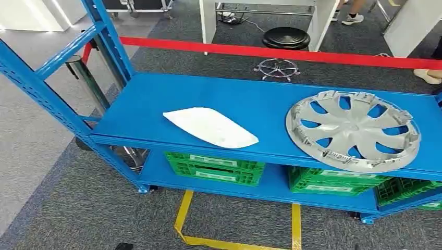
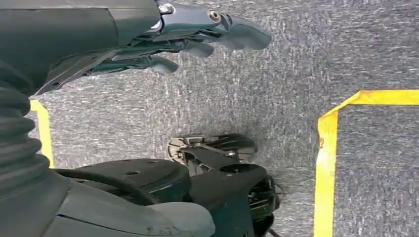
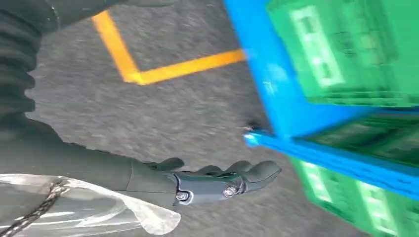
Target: Take the parts from the cabinet and place them on the table.
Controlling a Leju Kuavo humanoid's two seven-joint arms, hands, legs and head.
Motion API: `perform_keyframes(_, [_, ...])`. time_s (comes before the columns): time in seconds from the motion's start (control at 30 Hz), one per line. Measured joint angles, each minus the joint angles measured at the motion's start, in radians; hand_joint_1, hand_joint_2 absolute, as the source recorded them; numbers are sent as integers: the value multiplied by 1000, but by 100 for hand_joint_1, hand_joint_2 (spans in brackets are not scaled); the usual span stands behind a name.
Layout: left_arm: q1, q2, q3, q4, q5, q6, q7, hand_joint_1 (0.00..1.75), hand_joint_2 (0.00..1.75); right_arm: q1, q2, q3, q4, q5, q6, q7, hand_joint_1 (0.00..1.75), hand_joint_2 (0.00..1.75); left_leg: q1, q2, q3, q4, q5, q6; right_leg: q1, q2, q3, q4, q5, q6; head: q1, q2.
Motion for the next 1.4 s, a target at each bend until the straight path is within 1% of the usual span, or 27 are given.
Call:
perform_keyframes(0.13, [0,-1,0,1,-3,3,-3,0,175,9,39,-76,-119,66,27,-5,0,175,0,0,0,0,0,0,0,0,0,0,0,0,0,0])
perform_keyframes(0.23, [0,-2,0,3,-10,4,-10,0,175,22,72,-110,-222,114,37,-9,0,175,0,0,0,0,0,0,0,0,0,0,0,0,0,0])
perform_keyframes(0.3, [0,-1,0,5,-11,4,-11,0,175,36,87,-112,-288,142,34,-10,0,175,0,0,0,0,0,0,0,0,0,0,0,0,0,0])
perform_keyframes(0.53, [0,3,0,7,-28,1,-12,0,175,91,128,-104,-502,277,-33,-12,0,175,0,0,0,0,0,0,0,0,0,0,0,0,0,0])
perform_keyframes(0.7, [-2,5,0,7,-45,-6,-12,0,175,118,133,-95,-628,428,-62,2,0,175,0,0,0,0,0,0,0,0,0,0,0,0,0,0])
perform_keyframes(0.83, [-4,7,-1,8,-63,-10,-11,0,175,134,131,-79,-712,546,-75,36,0,175,0,0,0,0,0,0,0,0,0,0,0,0,0,0])
perform_keyframes(0.93, [-7,9,-3,8,-77,-16,-3,0,175,141,110,-50,-764,635,-75,85,0,175,0,0,0,0,0,0,0,0,0,0,0,0,0,0])
perform_keyframes(1.03, [-8,11,-4,8,-89,-23,4,0,175,149,73,-4,-813,701,-69,150,0,175,0,0,0,0,0,0,0,0,0,0,0,0,0,0])
perform_keyframes(1.23, [-10,16,-10,8,-108,-33,10,0,175,157,-12,101,-896,770,-41,292,0,175,0,0,0,0,0,0,0,0,0,0,0,0,0,0])
perform_keyframes(1.4, [-12,18,-12,8,-123,-42,20,0,175,170,-94,203,-961,812,-21,418,0,175,0,0,0,0,0,0,0,0,0,0,0,1,0,0])
